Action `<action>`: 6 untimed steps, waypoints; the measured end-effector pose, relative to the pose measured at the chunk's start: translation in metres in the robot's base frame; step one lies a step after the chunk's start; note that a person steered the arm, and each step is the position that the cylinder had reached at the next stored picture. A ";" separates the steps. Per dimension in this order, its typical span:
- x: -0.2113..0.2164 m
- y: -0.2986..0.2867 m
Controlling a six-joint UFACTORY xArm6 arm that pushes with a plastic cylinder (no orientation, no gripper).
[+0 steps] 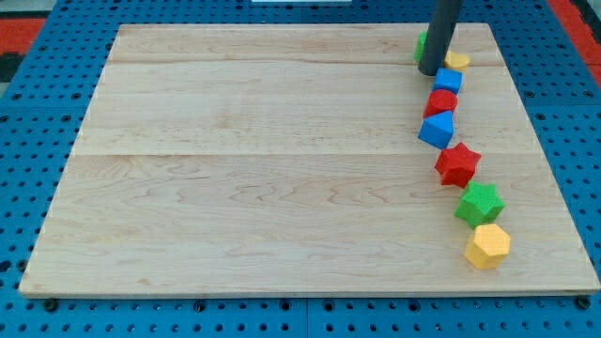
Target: Move the green circle towards the right of the board
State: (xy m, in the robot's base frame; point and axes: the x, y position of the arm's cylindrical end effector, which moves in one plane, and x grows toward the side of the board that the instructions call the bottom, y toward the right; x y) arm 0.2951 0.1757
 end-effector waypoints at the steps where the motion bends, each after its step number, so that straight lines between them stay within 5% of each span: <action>1: 0.000 -0.062; 3: -0.047 -0.042; 6: -0.047 -0.008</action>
